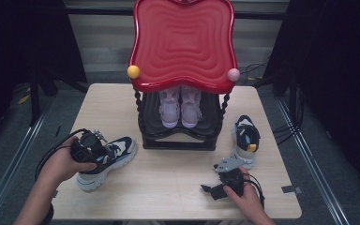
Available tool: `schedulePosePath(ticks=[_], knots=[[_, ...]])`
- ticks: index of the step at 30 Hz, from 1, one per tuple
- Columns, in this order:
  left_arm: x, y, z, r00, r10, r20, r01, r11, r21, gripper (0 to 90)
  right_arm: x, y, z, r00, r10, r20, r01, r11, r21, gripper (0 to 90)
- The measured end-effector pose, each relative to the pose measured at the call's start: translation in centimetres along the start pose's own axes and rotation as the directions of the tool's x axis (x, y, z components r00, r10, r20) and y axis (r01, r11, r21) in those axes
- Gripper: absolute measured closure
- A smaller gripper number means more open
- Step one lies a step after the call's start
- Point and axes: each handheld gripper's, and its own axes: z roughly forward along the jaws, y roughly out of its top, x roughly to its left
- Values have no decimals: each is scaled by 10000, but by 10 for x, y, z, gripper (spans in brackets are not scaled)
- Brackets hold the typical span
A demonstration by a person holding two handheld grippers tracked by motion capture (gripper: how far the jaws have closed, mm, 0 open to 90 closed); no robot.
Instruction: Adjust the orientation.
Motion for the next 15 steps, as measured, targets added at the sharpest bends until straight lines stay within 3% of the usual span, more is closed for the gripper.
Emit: schedulePosePath(ticks=[8,13,15], knots=[[6,-7,4,9996,-266,63,264,9990,348,385,0,0,0,10000,1,1,-1,10000,3,96],[3,-9,8,9995,26,302,-44,9981,616,570,0,0,0,10000,-1,1,1,10000,2,96],[1,-7,7,9993,-117,365,88,9970,768,642,0,0,0,10000,1,0,-1,10000,3,96]])
